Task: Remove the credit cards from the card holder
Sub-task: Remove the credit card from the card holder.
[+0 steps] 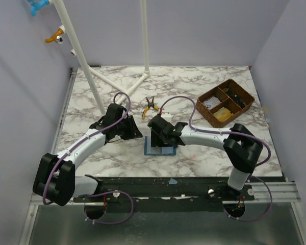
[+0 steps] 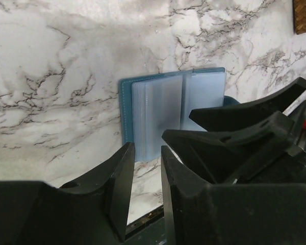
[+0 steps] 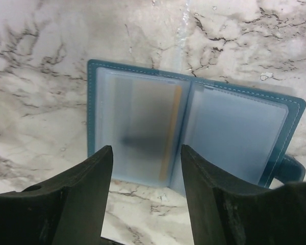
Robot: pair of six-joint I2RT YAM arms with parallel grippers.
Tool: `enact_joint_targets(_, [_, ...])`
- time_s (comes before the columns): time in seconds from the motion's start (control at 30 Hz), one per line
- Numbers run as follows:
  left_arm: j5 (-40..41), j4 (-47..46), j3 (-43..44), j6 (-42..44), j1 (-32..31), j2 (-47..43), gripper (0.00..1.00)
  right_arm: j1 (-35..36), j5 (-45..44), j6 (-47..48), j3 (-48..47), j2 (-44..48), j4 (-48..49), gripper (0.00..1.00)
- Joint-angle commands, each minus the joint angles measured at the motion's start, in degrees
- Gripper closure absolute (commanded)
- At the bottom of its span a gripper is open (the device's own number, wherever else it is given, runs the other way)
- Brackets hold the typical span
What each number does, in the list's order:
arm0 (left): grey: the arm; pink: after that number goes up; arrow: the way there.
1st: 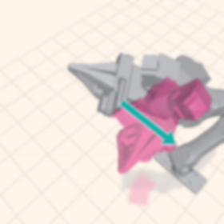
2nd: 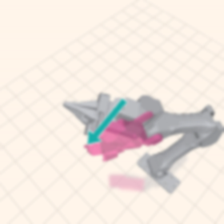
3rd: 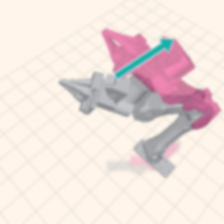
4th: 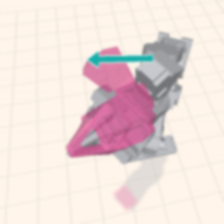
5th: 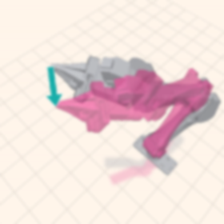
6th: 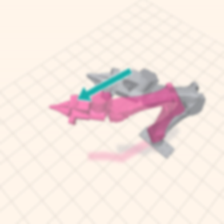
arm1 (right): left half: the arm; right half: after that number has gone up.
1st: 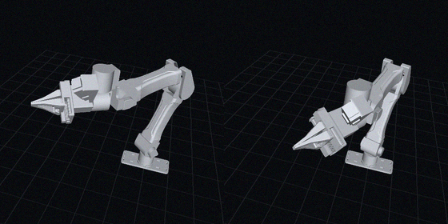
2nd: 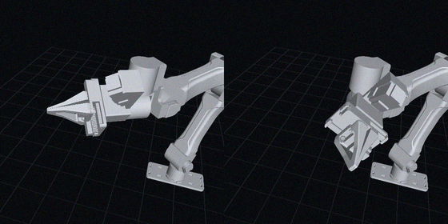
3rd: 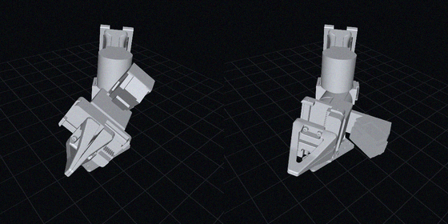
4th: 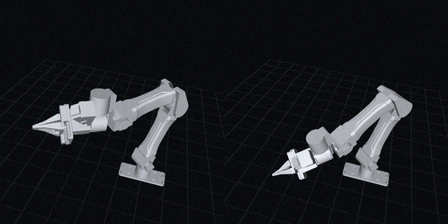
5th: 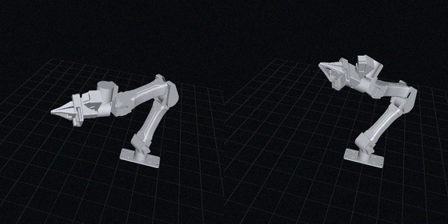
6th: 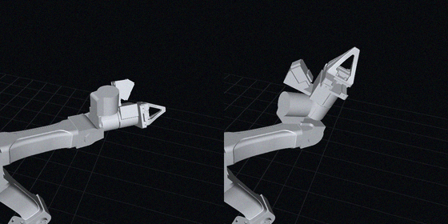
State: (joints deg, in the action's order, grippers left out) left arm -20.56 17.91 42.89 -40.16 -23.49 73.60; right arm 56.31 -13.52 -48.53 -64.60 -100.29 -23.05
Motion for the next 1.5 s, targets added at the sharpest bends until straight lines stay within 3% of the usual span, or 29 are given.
enact_joint_targets(0.0, [0.8, 1.5, -2.4, 1.7, 1.1, -2.9, 0.71, 0.8, -2.5, 1.3, -2.1, -2.6, -1.8, 0.4])
enact_joint_targets(0.23, [0.5, 1.3, -3.9, 1.7, 1.4, -3.8, 0.71, 1.5, -2.4, 1.6, -2.6, -5.4, -1.7, 0.4])
enact_joint_targets(0.37, [0.3, 1.2, -4.0, 1.7, 1.5, -4.0, 0.71, 1.5, -3.5, 0.5, -1.7, -6.7, -2.9, 0.51])
enact_joint_targets(0.47, [0.2, 1.4, -4.1, 2.0, 1.5, -3.9, 0.71, 1.4, -3.4, -0.2, 0.2, -7.3, -2.8, 0.53])
enact_joint_targets(0.67, [-0.1, 1.2, -4.4, 2.1, 1.4, -3.7, 0.71, 1.0, -2.3, -2.7, 6.1, -5.6, 0.1, 0.81])
enact_joint_targets(1.03, [-2.3, -0.9, -4.6, 1.7, 0.4, -1.3, 0.73, -2.2, 5.1, -3.5, 14.7, -2.6, 9.8, 0.99])
enact_joint_targets(1.47, [-2.0, -2.7, -0.8, 0.4, -5.4, 5.1, 0.8, -6.4, 13.1, -3.8, 20.9, -1.5, 18.6, 0.99])
